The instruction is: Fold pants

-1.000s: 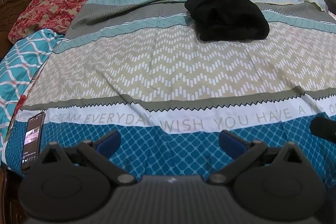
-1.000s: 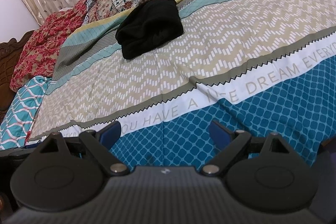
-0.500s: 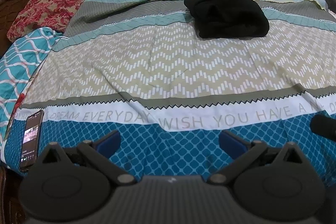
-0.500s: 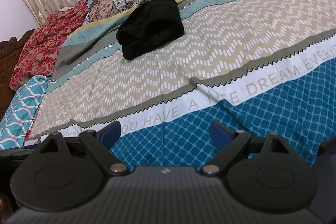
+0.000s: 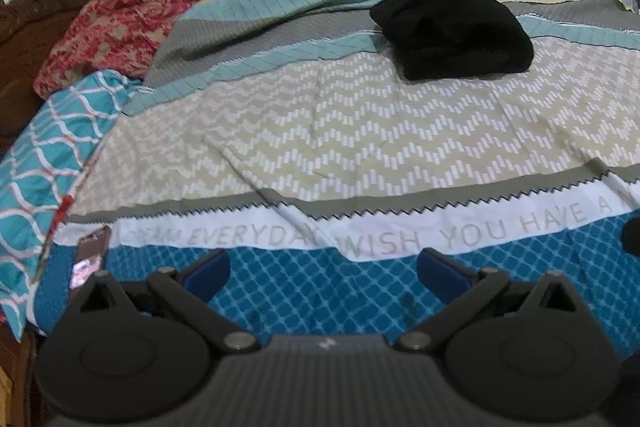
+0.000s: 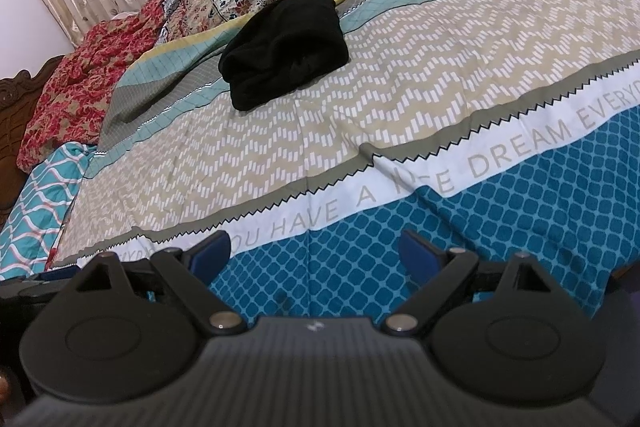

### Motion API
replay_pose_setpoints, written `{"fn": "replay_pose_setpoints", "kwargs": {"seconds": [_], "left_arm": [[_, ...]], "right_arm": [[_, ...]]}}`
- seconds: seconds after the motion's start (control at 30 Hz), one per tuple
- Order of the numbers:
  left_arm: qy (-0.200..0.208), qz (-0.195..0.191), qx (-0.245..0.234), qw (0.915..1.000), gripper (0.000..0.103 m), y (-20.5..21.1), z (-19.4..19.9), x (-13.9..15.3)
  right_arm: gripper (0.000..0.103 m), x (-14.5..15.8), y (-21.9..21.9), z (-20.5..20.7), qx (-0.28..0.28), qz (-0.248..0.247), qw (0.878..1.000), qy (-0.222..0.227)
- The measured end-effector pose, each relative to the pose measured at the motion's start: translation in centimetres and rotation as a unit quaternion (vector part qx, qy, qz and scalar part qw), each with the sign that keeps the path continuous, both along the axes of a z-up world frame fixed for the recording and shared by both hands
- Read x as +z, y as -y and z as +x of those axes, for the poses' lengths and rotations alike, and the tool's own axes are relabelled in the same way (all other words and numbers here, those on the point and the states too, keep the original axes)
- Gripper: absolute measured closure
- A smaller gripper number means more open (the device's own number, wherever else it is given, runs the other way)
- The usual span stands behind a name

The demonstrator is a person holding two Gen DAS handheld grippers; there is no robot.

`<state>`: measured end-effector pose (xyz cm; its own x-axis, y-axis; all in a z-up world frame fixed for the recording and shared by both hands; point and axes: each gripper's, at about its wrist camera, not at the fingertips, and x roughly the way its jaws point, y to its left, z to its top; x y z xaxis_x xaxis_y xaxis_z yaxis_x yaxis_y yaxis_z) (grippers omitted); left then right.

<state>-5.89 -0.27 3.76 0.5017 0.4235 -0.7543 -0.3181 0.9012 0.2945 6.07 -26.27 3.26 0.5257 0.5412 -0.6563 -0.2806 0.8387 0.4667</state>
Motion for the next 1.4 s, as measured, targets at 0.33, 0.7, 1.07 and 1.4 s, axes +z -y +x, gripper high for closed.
{"fn": "replay_pose_setpoints", "kwargs": {"seconds": [0.33,0.7,1.07,1.4], "left_arm": [[-0.005,0.016,-0.005,0.9999,0.000,-0.12,-0.03,-0.32],[-0.010,0.018,-0.015,0.9997,0.000,0.15,-0.05,-0.49],[-0.001,0.009,-0.016,0.9998,0.000,0.04,-0.10,-0.21],[0.014,0.020,-0.017,0.9996,0.000,0.07,-0.27,0.21]], "right_arm": [[0.010,0.03,0.07,0.17,0.004,0.000,1.000,0.001],[0.010,0.07,0.11,0.18,0.007,0.000,1.000,0.003],[0.010,0.16,0.29,0.44,0.006,0.001,1.000,0.004],[0.010,0.03,0.38,0.55,0.005,0.002,1.000,0.003]]}}
